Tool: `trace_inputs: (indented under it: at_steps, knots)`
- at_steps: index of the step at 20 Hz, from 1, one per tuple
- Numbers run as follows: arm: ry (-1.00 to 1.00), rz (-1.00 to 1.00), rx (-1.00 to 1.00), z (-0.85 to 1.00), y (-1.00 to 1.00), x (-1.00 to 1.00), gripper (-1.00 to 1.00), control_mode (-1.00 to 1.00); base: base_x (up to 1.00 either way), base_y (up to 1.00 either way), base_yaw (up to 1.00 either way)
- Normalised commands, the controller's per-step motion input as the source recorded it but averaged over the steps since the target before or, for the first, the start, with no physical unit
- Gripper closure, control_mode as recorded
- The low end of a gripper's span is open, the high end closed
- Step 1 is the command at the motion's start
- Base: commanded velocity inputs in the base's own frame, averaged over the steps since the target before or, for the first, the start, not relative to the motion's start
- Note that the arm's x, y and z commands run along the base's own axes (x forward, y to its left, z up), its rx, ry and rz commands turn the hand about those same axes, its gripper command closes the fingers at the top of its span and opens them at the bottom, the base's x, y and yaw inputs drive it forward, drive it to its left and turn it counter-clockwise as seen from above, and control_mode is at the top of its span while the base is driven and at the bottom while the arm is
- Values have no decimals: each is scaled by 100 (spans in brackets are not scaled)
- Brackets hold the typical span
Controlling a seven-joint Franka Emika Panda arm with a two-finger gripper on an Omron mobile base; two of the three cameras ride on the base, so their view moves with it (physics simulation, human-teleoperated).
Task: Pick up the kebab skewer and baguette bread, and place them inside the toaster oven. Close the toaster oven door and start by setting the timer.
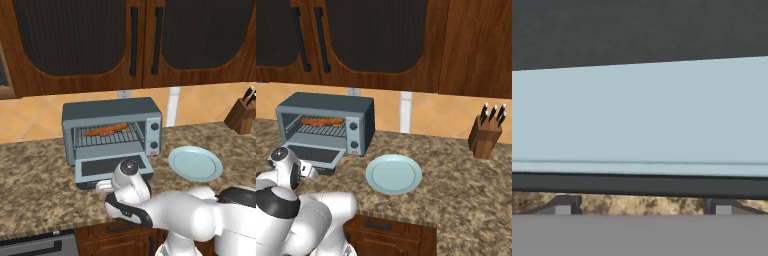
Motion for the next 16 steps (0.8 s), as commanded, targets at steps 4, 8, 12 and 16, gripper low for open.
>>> trace_inputs:
  at_steps: [4, 8, 12, 16]
  knots:
    - [-18, 0, 0, 0, 0, 21, -100, -100, 0, 0, 0]
    - [-25, 0, 0, 3, -1, 33, -100, -100, 0, 0, 0]
    - [-23, 0, 0, 37, -16, 47, -100, -100, 0, 0, 0]
    - [-19, 0, 0, 63, -28, 55, -100, -100, 0, 0, 0]
